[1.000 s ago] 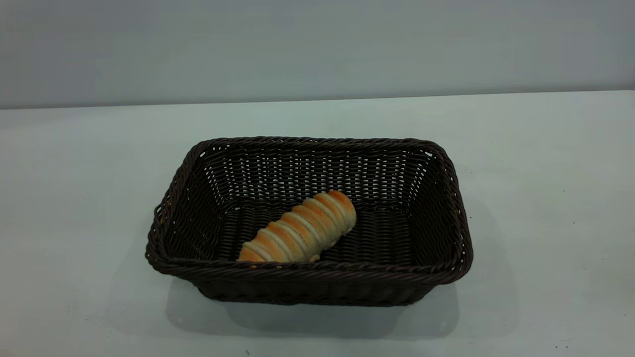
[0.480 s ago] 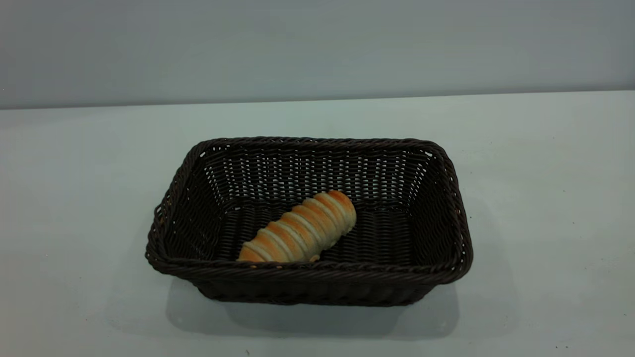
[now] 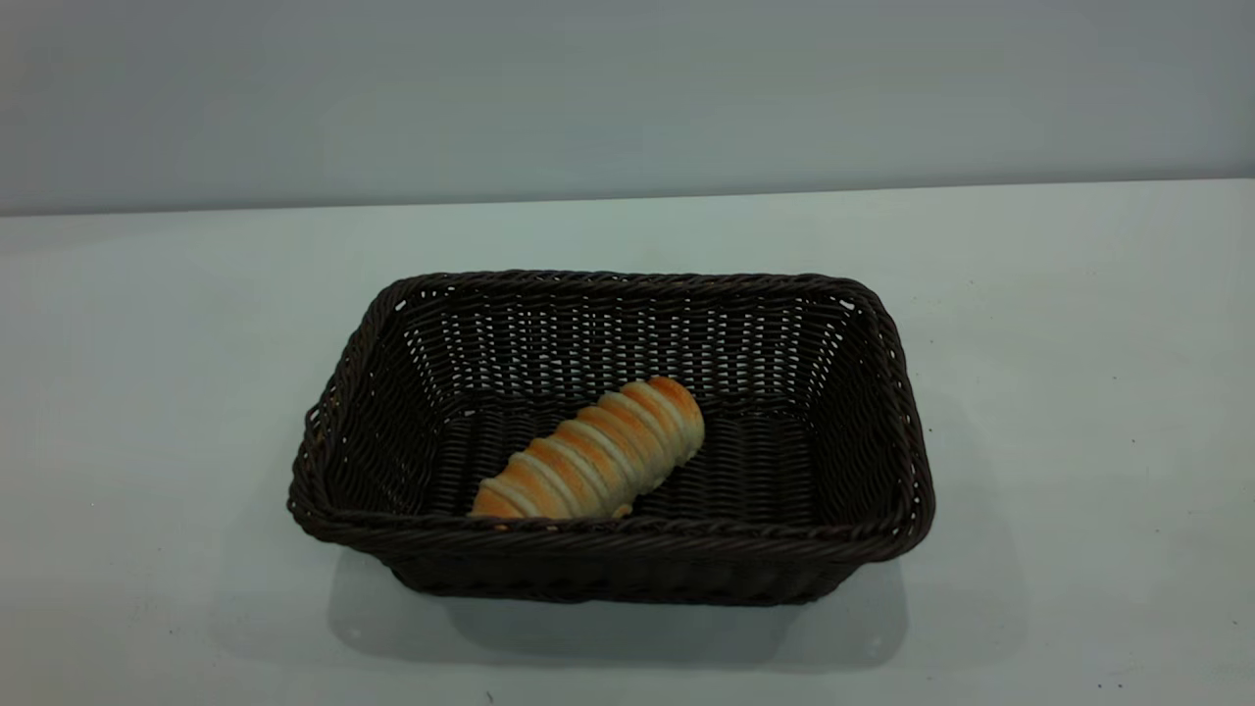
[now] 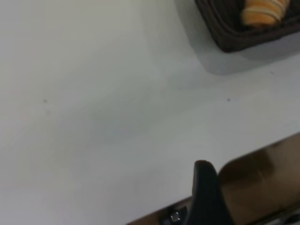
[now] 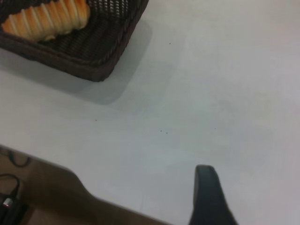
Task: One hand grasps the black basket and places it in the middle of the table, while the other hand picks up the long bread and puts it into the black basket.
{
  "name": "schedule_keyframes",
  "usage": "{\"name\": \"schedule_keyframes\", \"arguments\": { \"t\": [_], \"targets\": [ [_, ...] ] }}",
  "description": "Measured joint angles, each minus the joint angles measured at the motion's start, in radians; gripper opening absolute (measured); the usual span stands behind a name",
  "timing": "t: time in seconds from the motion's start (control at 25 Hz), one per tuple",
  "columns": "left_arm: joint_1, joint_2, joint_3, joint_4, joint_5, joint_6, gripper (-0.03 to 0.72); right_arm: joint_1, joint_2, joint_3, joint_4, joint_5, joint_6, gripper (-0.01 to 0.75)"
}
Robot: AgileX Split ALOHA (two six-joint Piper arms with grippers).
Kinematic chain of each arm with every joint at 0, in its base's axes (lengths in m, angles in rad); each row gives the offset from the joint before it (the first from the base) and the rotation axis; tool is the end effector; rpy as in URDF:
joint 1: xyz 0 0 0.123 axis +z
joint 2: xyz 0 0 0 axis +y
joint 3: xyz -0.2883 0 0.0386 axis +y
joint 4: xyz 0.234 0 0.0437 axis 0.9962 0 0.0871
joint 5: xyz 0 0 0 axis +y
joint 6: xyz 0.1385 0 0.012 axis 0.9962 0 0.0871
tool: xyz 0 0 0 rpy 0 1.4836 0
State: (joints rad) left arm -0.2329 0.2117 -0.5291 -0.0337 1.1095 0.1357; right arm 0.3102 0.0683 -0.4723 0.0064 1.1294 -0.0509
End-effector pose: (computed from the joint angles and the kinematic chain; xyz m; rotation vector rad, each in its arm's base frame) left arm 0.0386 -0.0135 0.2458 0.4161 2.2385 -0.0933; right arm 0.0232 0.0083 0.2304 -0.3976 2.1772 0.1519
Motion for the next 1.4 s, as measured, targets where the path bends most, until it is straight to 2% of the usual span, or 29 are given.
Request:
{"name": "schedule_keyframes", "arguments": {
  "t": [1.28,1.4],
  "targets": [
    [0.000,-0.060,0.043,-0.022,0.008,-0.054,0.532,0.000,0.000,0.000,0.000,0.000,0.000,0.481],
    [0.025,-0.075,0.043,-0.026,0.008,-0.053,0.532,-0.027,-0.001,0.000,0.001,0.001,0.000,0.481]
  ]
}}
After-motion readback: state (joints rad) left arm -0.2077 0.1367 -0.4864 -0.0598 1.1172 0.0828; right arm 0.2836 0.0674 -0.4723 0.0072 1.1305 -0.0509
